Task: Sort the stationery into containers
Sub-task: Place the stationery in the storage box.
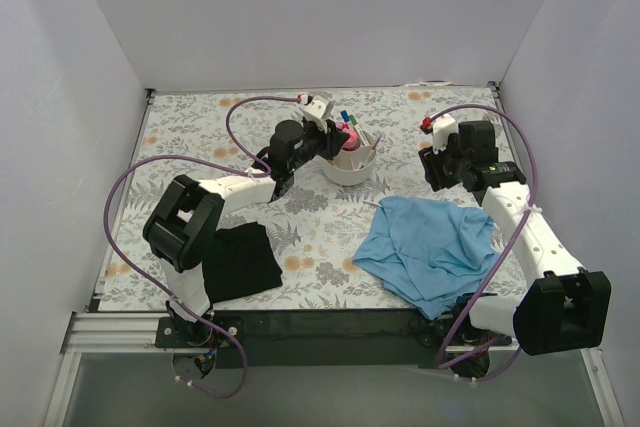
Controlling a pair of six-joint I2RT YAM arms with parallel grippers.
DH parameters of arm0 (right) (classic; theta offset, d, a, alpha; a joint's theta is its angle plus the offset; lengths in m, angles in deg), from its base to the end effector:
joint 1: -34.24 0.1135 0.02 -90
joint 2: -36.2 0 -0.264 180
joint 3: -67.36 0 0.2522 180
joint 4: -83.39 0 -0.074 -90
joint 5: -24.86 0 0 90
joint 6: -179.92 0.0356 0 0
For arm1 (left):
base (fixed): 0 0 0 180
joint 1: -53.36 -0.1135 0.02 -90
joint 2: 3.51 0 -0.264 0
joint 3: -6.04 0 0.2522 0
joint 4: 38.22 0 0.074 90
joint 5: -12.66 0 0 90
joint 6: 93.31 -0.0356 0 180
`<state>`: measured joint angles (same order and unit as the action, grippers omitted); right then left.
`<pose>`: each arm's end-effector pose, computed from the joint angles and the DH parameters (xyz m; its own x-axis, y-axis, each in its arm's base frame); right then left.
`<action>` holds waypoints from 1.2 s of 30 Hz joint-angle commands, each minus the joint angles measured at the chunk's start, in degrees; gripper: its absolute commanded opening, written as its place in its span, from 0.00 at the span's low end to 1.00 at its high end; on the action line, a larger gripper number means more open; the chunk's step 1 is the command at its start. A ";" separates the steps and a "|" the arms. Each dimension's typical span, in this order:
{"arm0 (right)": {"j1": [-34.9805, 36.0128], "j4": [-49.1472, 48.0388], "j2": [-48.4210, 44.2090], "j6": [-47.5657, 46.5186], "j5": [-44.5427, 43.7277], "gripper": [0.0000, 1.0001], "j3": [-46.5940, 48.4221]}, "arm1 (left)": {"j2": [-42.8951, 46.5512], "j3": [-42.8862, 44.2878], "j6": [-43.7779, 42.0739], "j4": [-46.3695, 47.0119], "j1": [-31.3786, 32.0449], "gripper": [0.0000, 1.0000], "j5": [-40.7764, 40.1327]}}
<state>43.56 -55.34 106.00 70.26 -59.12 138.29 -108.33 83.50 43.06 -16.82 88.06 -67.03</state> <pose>0.2605 0.0465 0.2957 -0.5183 -0.4241 -0.7427 -0.4402 0.8768 -0.1935 0.3416 -0.2443 0.2415 -0.5702 -0.4713 -0.6728 0.4256 0.5310 -0.7327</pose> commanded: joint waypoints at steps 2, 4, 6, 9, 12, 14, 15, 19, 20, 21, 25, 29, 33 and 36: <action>-0.36 -2.11 0.07 0.59 0.48 0.53 0.23 | 1.10 -0.77 1.70 0.09 -0.16 0.00 0.16; -0.36 -2.11 0.33 0.59 0.48 0.53 0.23 | 1.45 -1.91 2.49 1.14 -0.24 0.00 -0.11; -0.27 -2.11 0.34 0.41 0.31 0.53 0.40 | 1.11 -2.79 2.85 1.32 -0.59 0.00 0.33; -0.36 -1.76 0.60 0.06 0.04 0.53 1.01 | 0.49 -2.88 3.11 2.54 -0.60 0.00 0.59; -0.36 -1.23 1.21 -0.11 0.13 0.53 1.89 | -0.48 -2.09 3.11 2.90 -0.60 0.00 0.51; -0.36 -1.32 1.39 -0.12 0.13 0.53 2.25 | -0.74 -1.92 3.03 2.90 -0.60 0.00 -0.02; -0.36 -1.40 1.57 -0.12 0.22 0.53 2.25 | -0.83 -2.00 2.94 3.16 -0.60 0.00 -0.11; -0.27 -1.23 1.39 -0.12 0.31 0.53 1.98 | -0.92 -2.44 3.20 3.43 -0.60 0.00 -0.90; -0.36 -1.31 1.48 -0.20 0.22 0.53 1.90 | -0.57 -2.70 3.37 3.43 -0.60 0.00 -1.95; -0.36 -1.40 1.39 -0.20 -0.04 0.53 1.72 | -0.22 -2.97 3.90 3.43 -0.60 0.00 -2.30; -0.36 -1.31 0.95 -0.29 -0.05 0.53 1.11 | 1.28 -5.07 5.39 3.69 -1.21 0.00 -2.92; -0.36 -1.31 1.39 -0.29 0.13 0.53 1.28 | 1.63 -6.13 5.66 3.51 -1.39 0.00 -2.66; -0.36 -1.23 2.36 -0.38 0.39 0.53 2.42 | 1.28 -5.96 6.19 3.60 -1.48 0.10 -2.13; -0.36 -1.32 3.06 -0.38 0.39 0.53 3.13 | 0.58 -5.08 6.45 3.34 -1.48 0.26 -2.13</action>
<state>43.56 -55.77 108.21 70.22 -58.98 138.42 -108.96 77.43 48.90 -13.57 86.85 -68.60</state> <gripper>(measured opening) 0.533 0.218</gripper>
